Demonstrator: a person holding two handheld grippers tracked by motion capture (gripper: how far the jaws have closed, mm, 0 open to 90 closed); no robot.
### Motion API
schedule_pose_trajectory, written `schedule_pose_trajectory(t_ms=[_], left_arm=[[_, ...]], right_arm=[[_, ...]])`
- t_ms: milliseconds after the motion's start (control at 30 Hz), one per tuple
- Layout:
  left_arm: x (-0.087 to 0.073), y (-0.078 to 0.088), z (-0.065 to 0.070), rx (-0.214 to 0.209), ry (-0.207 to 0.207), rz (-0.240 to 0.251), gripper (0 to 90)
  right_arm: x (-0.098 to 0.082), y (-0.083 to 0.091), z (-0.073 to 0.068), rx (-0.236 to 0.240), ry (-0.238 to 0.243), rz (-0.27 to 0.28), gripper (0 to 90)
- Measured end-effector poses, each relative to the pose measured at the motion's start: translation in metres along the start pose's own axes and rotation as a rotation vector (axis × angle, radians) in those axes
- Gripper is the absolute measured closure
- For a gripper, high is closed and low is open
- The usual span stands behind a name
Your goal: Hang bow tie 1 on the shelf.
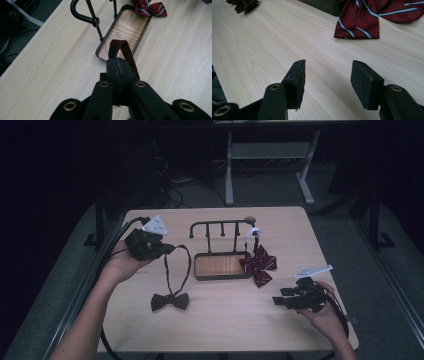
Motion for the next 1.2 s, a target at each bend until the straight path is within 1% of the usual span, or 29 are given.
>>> schedule_pose_trajectory(t_ms=[33, 100, 200, 267, 500, 667, 700, 800, 933, 1000, 1200], left_arm=[[0.001, 0.000, 0.000, 0.000, 0.005, 0.003, 90.0], [0.003, -0.001, -0.001, 0.003, -0.002, 0.001, 90.0], [0.005, -0.002, -0.002, -0.001, 0.007, 0.006, 90.0], [0.007, -0.003, -0.004, 0.001, 0.008, -0.005, 90.0], [0.014, -0.005, -0.009, -0.003, 0.016, -0.003, 90.0], [0.020, -0.005, -0.010, 0.001, 0.002, -0.013, 90.0], [0.021, -0.005, -0.010, 0.002, 0.005, -0.008, 90.0], [0.025, -0.006, -0.011, 0.006, -0.001, -0.014, 90.0], [0.029, -0.006, -0.012, 0.008, 0.000, -0.017, 90.0], [0.031, -0.006, -0.013, 0.014, -0.008, -0.015, 90.0], [0.034, -0.009, -0.017, 0.016, 0.000, -0.025, 90.0]], right_arm=[[0.000, 0.000, 0.000, 0.000, 0.001, 0.000, 45.2], [0.000, 0.000, 0.000, 0.000, 0.001, 0.001, 45.2], [0.000, 0.000, 0.000, 0.001, -0.003, 0.007, 45.2], [0.000, 0.001, 0.000, 0.000, -0.008, 0.007, 45.2], [0.000, 0.000, 0.001, 0.001, -0.003, 0.010, 45.2], [0.000, 0.000, 0.001, 0.003, -0.001, 0.005, 45.2], [0.000, 0.000, 0.001, 0.004, -0.002, 0.006, 45.2], [0.000, 0.000, 0.001, 0.002, -0.006, 0.008, 45.2], [0.000, 0.001, 0.001, 0.003, -0.011, 0.005, 45.2], [0.000, 0.001, 0.001, 0.003, -0.013, 0.005, 45.2], [0.000, 0.002, 0.002, 0.002, -0.008, 0.011, 45.2]])
Point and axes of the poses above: each handheld gripper's, and its own axes: y roughly backward along the jaws, x roughly out of its top, z roughly to its right, the point moved 7 cm from there along -y, roughly forward along the jaws, and after that the axes turned 10 degrees about y, right-handed, at the moved point
